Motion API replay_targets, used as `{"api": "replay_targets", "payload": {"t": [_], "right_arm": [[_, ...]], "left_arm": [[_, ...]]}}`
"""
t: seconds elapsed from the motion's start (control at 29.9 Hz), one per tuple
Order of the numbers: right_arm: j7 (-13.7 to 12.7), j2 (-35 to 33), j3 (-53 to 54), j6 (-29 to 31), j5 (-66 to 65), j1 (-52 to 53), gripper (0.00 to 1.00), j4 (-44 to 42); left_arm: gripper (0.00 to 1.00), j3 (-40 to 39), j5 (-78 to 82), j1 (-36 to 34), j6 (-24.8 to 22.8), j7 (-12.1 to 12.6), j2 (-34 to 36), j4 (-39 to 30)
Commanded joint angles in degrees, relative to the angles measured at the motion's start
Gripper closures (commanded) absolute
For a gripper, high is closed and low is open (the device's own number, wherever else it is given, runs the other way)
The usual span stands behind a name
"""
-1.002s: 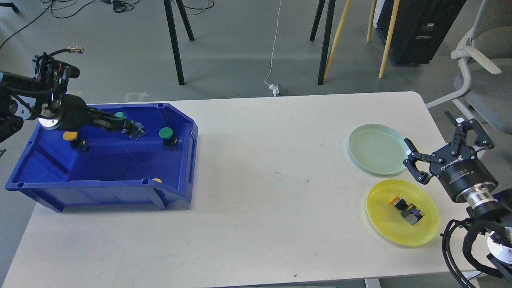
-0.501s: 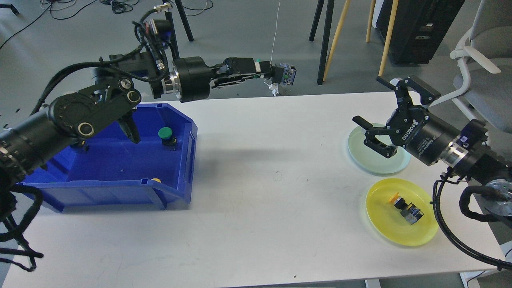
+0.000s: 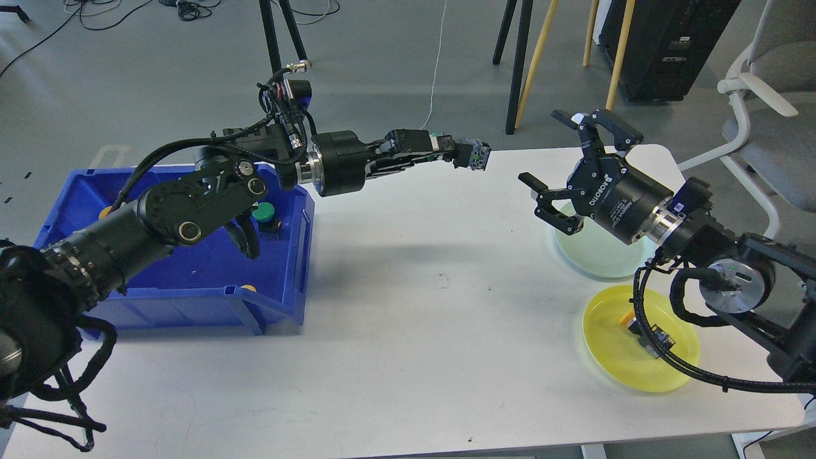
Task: Pass button and place on color plate
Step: 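Lift the green button and hand it to the right gripper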
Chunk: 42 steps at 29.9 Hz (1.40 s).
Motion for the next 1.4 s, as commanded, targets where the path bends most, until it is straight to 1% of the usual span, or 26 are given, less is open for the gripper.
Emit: {"api": "replay_targets", "payload": {"t": [0.0, 0.2, 0.5, 0.73, 0.87, 0.9, 1.0, 1.07, 1.2, 1.3, 1.37], "right_arm": [[-0.22, 2.69, -2.52, 0.01, 0.12, 3.14, 0.03, -2.84], [-0.39, 4.88, -5.16, 0.01, 0.12, 5.26, 0.03, -5.30], [-0.57, 8.84, -5.34, -0.69, 0.03, 5.61, 0.05, -8.55], [-1.45, 11.65, -5.52, -1.66, -0.14, 6.05, 0.06, -10.84], [-1.45, 11.92, -5.43, -1.66, -0.06, 6.14, 0.08, -10.93], [-1.45, 11.92, -5.43, -1.66, -0.14, 6.14, 0.10, -10.93], [-1.45, 12.36, -5.43, -1.66, -0.14, 6.05, 0.20, -10.84], [-1.54, 12.45, -5.43, -1.66, -0.32, 6.05, 0.30, -10.67], [-1.54, 13.50, -5.52, -1.57, -0.67, 6.23, 0.52, -10.49], [-2.06, 13.77, -5.52, -1.49, -0.85, 6.23, 0.76, -10.49], [-2.33, 13.94, -6.04, -1.49, -0.85, 6.31, 0.87, -10.58]], "left_arm": [[0.90, -0.07, -0.05, 0.21, 0.00, 0.00, -0.81, 0.46], [0.90, -0.16, -0.05, 0.21, 0.00, 0.00, -1.52, 1.43], [0.90, -0.25, -0.05, 0.21, 0.00, 0.00, -1.52, 1.52], [0.90, -0.16, -0.05, 0.21, 0.00, 0.00, -1.61, 1.52], [0.90, -0.16, -0.05, 0.21, 0.00, 0.00, -1.61, 1.52], [0.90, -0.16, -0.05, 0.21, 0.00, 0.00, -1.61, 1.52], [0.90, -0.16, -0.05, 0.21, 0.00, 0.00, -1.61, 1.52], [0.90, -0.25, -0.05, 0.21, 0.00, 0.00, -1.61, 1.52], [0.90, -0.25, -0.05, 0.21, 0.00, 0.00, -1.61, 1.52], [0.90, -0.25, -0.05, 0.21, 0.00, 0.00, -1.61, 1.52], [0.90, -0.25, -0.05, 0.21, 0.00, 0.00, -1.61, 1.52]]}}
